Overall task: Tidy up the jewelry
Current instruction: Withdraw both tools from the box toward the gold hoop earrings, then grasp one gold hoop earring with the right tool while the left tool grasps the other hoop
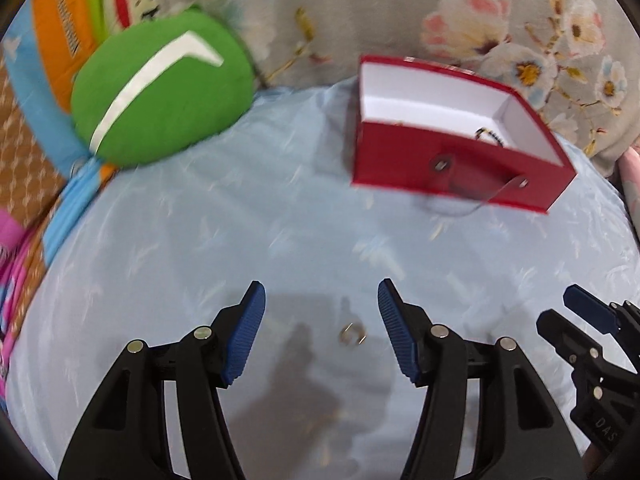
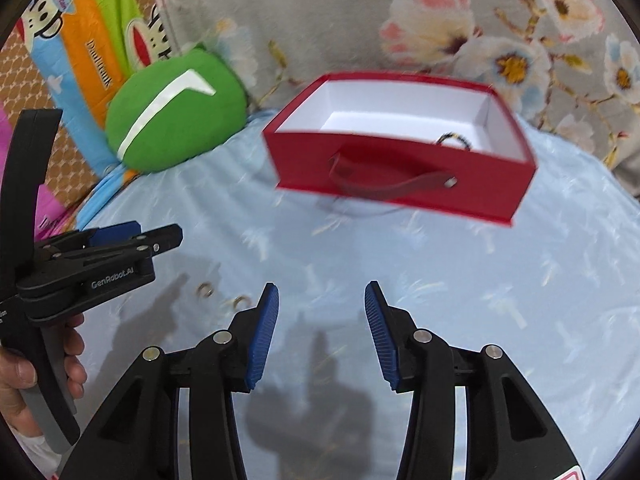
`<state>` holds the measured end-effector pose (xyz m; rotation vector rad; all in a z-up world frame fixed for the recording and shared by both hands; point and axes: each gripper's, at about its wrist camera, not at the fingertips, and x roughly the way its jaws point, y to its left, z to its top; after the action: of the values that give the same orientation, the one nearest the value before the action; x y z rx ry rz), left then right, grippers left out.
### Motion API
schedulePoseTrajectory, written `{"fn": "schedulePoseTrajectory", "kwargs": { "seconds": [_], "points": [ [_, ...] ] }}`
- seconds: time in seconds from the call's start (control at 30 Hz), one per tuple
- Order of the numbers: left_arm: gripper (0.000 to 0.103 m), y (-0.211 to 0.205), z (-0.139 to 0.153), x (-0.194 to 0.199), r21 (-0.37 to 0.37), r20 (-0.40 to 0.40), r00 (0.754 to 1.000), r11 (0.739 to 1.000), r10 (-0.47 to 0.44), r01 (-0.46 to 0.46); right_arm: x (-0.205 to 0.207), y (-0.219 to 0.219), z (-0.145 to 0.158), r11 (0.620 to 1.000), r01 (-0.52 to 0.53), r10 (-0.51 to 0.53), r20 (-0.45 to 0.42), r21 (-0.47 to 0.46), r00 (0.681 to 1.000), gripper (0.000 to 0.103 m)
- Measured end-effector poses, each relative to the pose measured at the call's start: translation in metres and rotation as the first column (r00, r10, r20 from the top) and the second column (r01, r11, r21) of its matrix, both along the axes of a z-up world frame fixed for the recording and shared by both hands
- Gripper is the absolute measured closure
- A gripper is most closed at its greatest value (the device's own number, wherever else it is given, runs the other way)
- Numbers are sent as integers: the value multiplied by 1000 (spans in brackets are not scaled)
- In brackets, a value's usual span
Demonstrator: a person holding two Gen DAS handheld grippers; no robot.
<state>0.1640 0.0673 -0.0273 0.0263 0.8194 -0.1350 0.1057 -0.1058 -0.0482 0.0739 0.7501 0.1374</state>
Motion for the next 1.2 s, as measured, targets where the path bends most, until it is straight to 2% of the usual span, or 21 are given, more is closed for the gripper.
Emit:
{"fn": "schedulePoseTrajectory", "kwargs": {
  "seconds": [0.2, 0.33, 0.47, 0.63, 0.7, 0.83, 1.07, 1.17, 1.2],
  "points": [
    [46, 32, -23, -12, -28, -56, 997, 998, 49, -50, 18, 45, -27, 998, -68, 67, -49, -14, 997, 58],
    [46, 34, -29, -16, -20, -61, 997, 999, 37, -39, 34, 58, -42, 996, -76, 72, -86, -42, 994, 59],
    [46, 32, -32, -17, -19, -63, 998, 1000, 12, -13, 40, 62, -53, 996, -81, 76, -112, -47, 991, 63],
    [46, 24, -33, -16, -14, -61, 998, 1000, -11, 11, 42, 66, -54, 993, -88, 79, -100, -82, 992, 77],
    [46, 22, -34, -15, -14, -64, 998, 1000, -16, 16, 43, 65, -54, 993, -91, 83, -100, -78, 992, 89],
    [46, 13, -35, -12, -7, -71, 997, 999, -41, 40, 43, 62, -53, 994, -90, 83, -99, -67, 992, 103],
    [46, -1, -44, -4, -9, -94, 994, 998, -62, 61, 37, 43, -50, 997, -78, 75, -102, -23, 992, 103],
    [43, -2, -45, -5, -22, -98, 994, 998, -55, 53, 37, 46, -47, 995, -89, 86, -85, -41, 993, 92],
    [43, -2, -45, -6, -15, -94, 995, 999, -46, 45, 38, 48, -47, 995, -90, 86, -81, -48, 993, 92]
  ]
}}
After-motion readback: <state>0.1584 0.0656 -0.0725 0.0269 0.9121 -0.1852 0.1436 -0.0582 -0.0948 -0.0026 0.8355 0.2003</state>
